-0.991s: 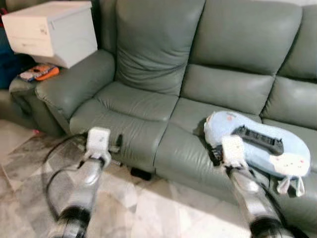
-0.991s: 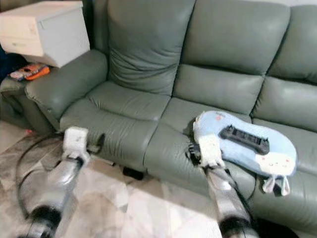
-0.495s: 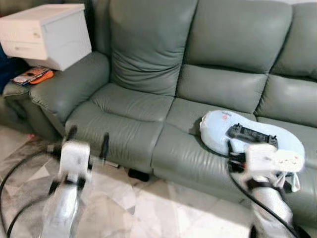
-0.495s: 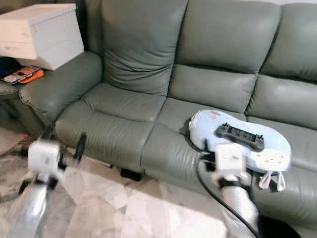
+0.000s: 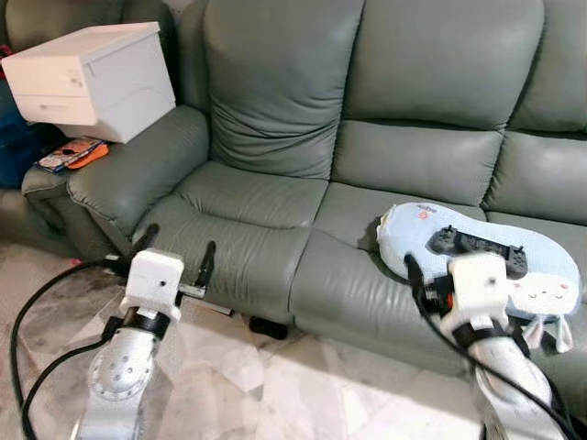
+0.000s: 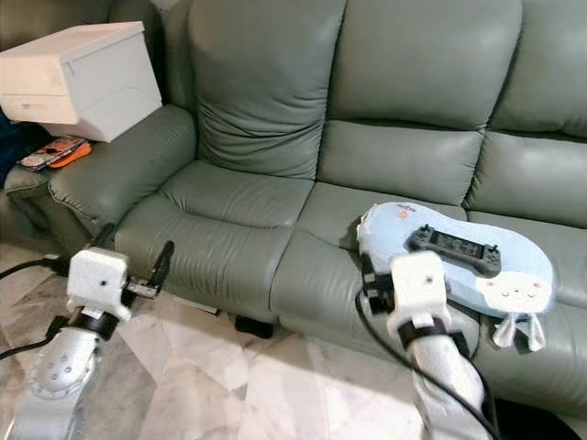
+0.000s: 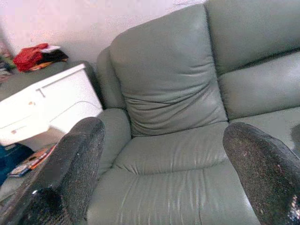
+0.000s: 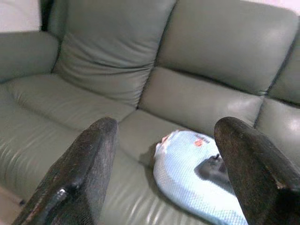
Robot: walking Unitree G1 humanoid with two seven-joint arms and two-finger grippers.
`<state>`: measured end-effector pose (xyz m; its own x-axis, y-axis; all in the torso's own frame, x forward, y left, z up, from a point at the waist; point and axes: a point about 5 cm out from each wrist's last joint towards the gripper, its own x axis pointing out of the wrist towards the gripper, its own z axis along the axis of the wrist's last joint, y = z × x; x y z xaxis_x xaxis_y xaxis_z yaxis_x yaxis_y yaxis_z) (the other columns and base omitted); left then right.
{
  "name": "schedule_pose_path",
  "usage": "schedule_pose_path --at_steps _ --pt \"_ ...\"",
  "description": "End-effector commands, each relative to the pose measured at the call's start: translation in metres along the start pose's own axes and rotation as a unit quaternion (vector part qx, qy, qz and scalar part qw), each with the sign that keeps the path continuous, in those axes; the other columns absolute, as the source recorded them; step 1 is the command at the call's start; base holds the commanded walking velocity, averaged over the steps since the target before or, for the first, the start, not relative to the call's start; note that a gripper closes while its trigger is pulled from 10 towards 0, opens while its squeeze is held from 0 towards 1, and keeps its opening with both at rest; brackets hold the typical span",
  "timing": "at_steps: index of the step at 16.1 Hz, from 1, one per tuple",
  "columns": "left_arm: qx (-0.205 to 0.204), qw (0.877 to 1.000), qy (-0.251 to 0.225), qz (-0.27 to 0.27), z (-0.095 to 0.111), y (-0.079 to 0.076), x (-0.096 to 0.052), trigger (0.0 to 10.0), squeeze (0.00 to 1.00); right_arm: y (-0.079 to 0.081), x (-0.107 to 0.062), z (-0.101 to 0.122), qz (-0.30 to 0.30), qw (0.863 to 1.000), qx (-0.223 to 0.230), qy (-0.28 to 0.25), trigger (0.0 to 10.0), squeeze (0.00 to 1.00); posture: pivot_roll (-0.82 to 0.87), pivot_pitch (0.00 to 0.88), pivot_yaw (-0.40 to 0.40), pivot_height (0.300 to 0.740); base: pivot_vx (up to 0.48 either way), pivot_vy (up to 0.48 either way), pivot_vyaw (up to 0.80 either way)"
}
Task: Picking trash to rubbish bin
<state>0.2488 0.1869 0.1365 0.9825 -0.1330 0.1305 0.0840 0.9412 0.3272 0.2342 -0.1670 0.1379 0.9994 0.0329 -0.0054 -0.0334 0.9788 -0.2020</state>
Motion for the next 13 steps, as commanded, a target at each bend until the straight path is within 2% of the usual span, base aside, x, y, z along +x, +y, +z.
schedule_pose_path --at_steps 1,4,6,8,10,13 --pt "0.004 1.000 0.006 0.014 -0.001 0.004 0.003 10.0 0.00 0.004 0.003 0.007 -0.003 1.000 -0.006 -0.009 10.0 0.00 -0.10 0.011 0.028 0.740 0.000 0.000 0.80" --pt "-0.013 0.998 0.005 0.061 0.003 0.010 0.025 10.0 0.00 0.012 0.016 0.019 -0.023 0.999 -0.005 -0.039 10.0 0.00 -0.11 0.015 0.019 0.740 0.000 0.000 0.80" --pt "-0.012 0.997 0.003 0.081 0.006 0.004 0.026 10.0 0.00 0.015 0.014 0.020 -0.014 0.999 0.003 -0.041 10.0 0.00 -0.12 0.017 0.018 0.740 0.000 0.000 0.80" --pt "-0.007 0.998 0.002 0.070 0.007 -0.003 0.027 10.0 0.00 0.015 0.015 0.019 0.000 0.999 0.021 -0.040 10.0 0.00 -0.11 0.018 0.011 0.740 0.000 0.000 0.80" --pt "-0.011 0.997 0.006 0.076 0.005 0.000 0.028 10.0 0.00 0.022 0.019 0.022 0.025 0.998 0.013 -0.049 10.0 0.00 -0.10 0.018 0.004 0.740 0.000 0.000 0.80" --pt "0.005 0.995 0.014 0.103 0.001 -0.001 0.028 10.0 0.00 0.029 0.023 0.025 0.047 0.997 0.009 -0.057 10.0 0.00 -0.11 0.018 -0.001 0.740 0.000 0.000 0.80"
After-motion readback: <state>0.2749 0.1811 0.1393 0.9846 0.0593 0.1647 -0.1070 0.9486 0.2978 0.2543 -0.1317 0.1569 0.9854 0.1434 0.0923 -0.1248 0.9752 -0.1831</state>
